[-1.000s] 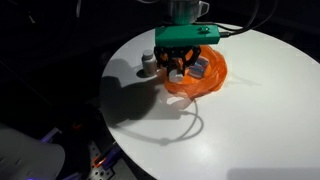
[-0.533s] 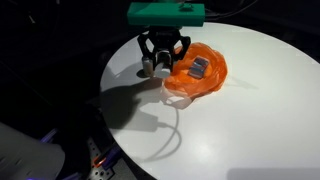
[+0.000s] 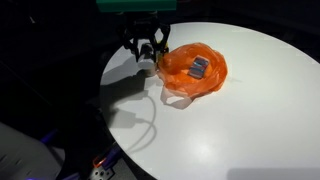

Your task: Move the bottle from the plastic to the table

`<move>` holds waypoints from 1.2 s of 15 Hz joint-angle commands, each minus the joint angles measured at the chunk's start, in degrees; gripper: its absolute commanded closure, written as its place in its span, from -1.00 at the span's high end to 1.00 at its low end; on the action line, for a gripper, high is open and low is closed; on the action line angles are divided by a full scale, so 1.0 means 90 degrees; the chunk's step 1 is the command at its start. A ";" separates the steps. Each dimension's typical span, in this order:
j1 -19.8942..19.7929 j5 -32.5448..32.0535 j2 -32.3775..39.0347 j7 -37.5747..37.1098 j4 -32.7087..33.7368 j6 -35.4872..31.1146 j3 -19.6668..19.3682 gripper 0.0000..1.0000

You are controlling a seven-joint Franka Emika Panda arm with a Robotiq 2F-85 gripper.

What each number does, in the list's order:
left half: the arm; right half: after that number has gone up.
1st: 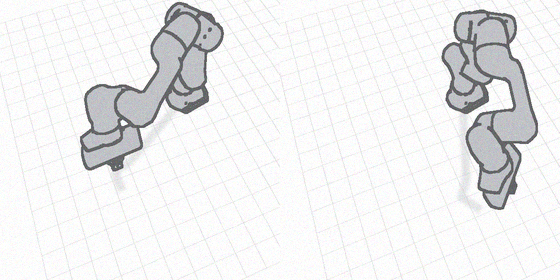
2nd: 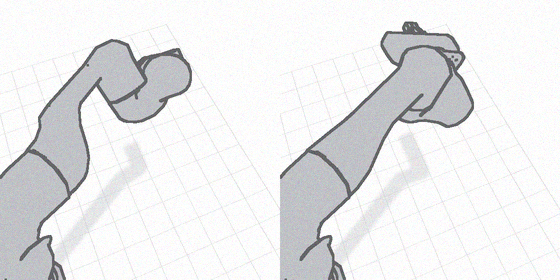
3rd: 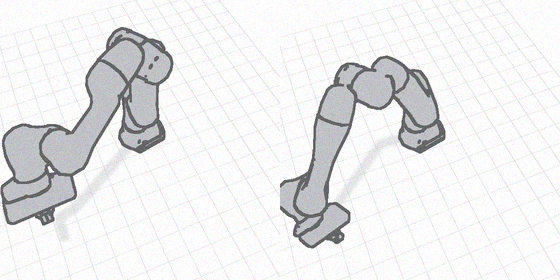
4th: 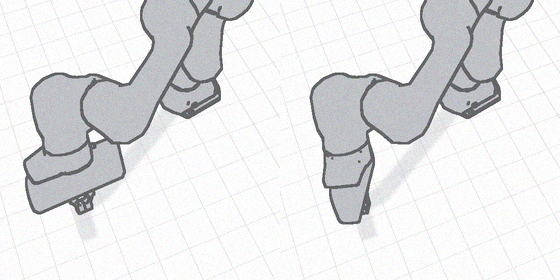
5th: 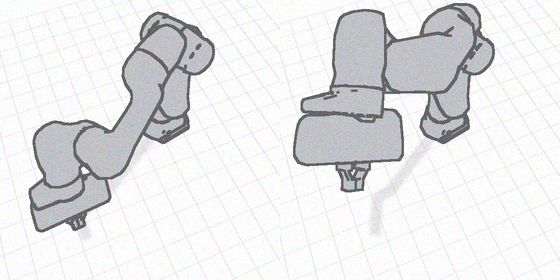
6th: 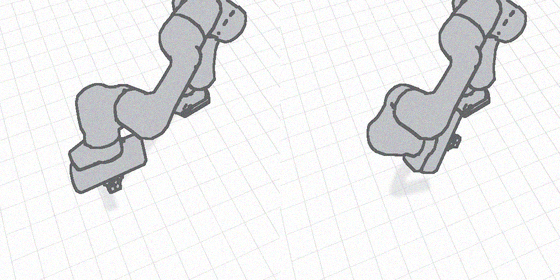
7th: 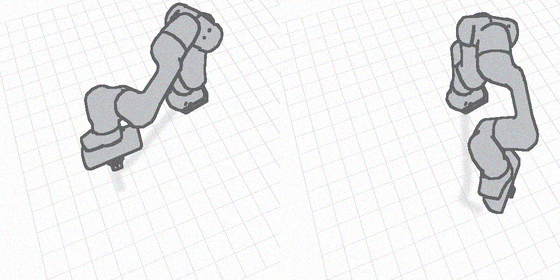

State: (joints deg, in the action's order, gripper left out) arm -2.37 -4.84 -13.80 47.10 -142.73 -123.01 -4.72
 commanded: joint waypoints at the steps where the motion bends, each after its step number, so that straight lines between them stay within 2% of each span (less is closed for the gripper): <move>1: 0.0147 -0.0015 -0.0074 -0.0016 -0.0005 0.0075 -0.0050 -0.48; 2: 0.0199 -0.0012 -0.0120 -0.0021 -0.0006 0.0111 -0.0042 0.02; 5: 0.0199 -0.0009 -0.0062 -0.0019 -0.0013 0.0107 -0.0051 0.02; 6: 0.0214 -0.0036 -0.0024 0.0032 -0.0008 0.0092 -0.0046 -0.48; 13: 0.0698 -0.0171 0.0105 0.0196 0.0217 0.0060 0.0387 -0.48; 18: 0.0926 -0.0291 0.0625 0.0565 0.0644 -0.0140 0.0565 -0.48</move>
State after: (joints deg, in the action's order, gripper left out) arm 5.66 -5.66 -12.11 49.15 -140.51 -122.91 0.07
